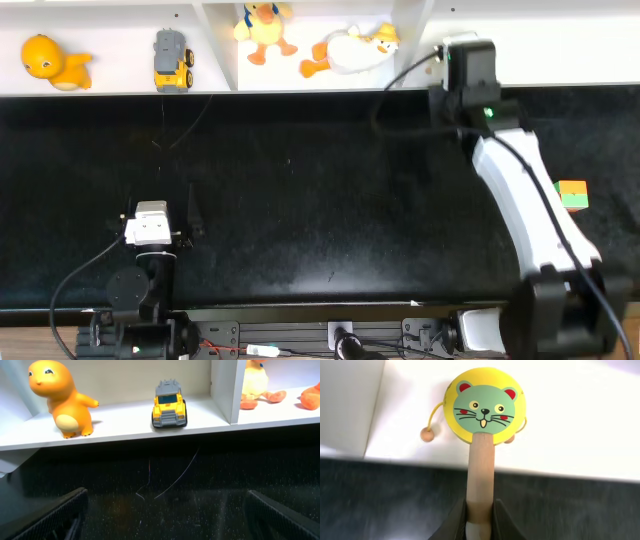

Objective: Store Toys

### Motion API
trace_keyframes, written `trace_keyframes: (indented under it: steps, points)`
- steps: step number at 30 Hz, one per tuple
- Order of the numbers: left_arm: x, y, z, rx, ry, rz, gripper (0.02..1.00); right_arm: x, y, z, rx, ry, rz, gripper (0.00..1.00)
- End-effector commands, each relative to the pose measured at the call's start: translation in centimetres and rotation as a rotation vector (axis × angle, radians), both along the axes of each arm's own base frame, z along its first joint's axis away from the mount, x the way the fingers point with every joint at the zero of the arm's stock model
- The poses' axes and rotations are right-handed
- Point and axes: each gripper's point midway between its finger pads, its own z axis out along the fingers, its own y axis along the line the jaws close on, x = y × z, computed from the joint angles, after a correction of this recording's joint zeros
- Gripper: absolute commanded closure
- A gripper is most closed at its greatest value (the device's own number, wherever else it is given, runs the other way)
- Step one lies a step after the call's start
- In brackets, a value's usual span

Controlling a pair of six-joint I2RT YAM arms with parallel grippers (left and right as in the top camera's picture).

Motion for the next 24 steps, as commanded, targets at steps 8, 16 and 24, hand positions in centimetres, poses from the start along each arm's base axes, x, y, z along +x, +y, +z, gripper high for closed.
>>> trace_keyframes:
  steps: [8, 16, 24]
  points:
    - [0.0, -0.2, 0.1, 0.015, -0.006, -0.007, 0.02, 7.1, 1.7, -0.7, 0.029, -0.076, 0.058, 0.812]
    - [0.0, -0.2, 0.1, 0.015, -0.006, -0.007, 0.02, 6.8, 1.9, -0.5, 0.058, -0.073, 0.048, 0.638]
    - [0.0, -0.2, 0.1, 0.016, -0.006, -0.007, 0.02, 0.6, 0.9, 1.9, 0.044, -0.051, 0.037, 0.4]
